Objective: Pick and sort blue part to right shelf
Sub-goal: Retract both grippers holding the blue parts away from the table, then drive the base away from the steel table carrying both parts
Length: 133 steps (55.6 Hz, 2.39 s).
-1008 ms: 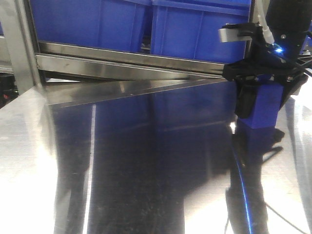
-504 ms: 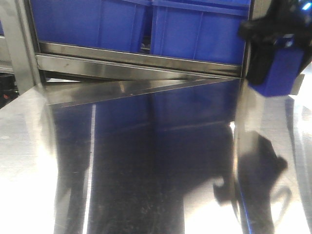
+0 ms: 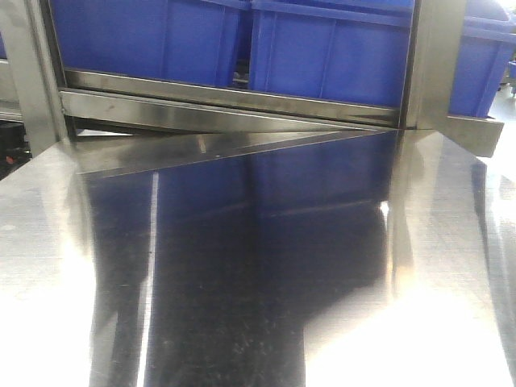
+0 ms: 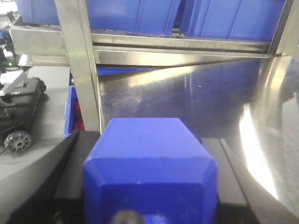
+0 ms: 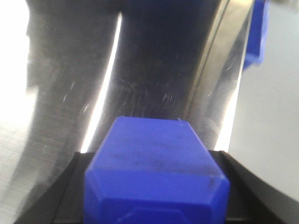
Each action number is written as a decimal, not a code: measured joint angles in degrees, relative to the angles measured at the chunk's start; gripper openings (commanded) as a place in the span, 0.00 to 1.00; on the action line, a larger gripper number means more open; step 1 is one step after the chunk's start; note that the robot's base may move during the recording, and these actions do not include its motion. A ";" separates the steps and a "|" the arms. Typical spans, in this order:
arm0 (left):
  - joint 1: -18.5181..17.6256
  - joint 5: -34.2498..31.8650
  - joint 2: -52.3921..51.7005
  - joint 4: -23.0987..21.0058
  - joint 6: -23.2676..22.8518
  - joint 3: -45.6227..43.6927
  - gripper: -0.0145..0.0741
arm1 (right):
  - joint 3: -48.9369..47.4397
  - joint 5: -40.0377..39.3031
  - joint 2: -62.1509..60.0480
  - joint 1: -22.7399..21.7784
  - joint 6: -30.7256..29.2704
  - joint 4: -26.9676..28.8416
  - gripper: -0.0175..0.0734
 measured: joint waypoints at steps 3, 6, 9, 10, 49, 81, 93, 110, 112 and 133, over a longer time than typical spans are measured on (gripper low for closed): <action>0.00 0.21 -1.26 0.08 0.00 0.89 0.44 | 2.89 -0.65 -5.70 0.00 0.00 0.00 0.44; 0.00 0.36 -2.45 0.12 0.00 1.53 0.44 | 5.11 -1.04 -10.50 0.00 0.00 0.00 0.44; 0.00 0.49 -3.19 0.12 0.00 2.17 0.44 | 7.41 -1.54 -15.73 0.00 0.00 0.00 0.44; 0.00 0.49 -3.34 0.12 0.00 2.34 0.44 | 7.95 -1.56 -17.62 0.00 0.00 0.00 0.44; 0.00 0.38 -3.84 0.52 0.00 2.77 0.44 | 13.58 -7.35 -37.15 0.00 0.03 -0.55 0.44; 0.00 0.38 -3.84 0.55 0.00 2.77 0.44 | 13.58 -7.35 -37.15 0.00 0.03 -0.55 0.44; 0.00 0.38 -3.84 0.55 0.00 2.77 0.44 | 13.58 -7.35 -37.15 0.00 0.12 -0.55 0.44; 0.00 0.38 -3.84 0.65 0.00 2.77 0.44 | 13.58 -7.35 -37.15 0.00 0.12 -0.55 0.44; 0.00 0.38 -3.84 0.65 0.00 2.77 0.44 | 13.58 -7.35 -37.15 0.00 0.12 -0.55 0.44; 0.00 0.38 -3.84 0.65 0.00 2.86 0.44 | 13.71 -6.82 -37.25 0.00 0.12 -0.55 0.44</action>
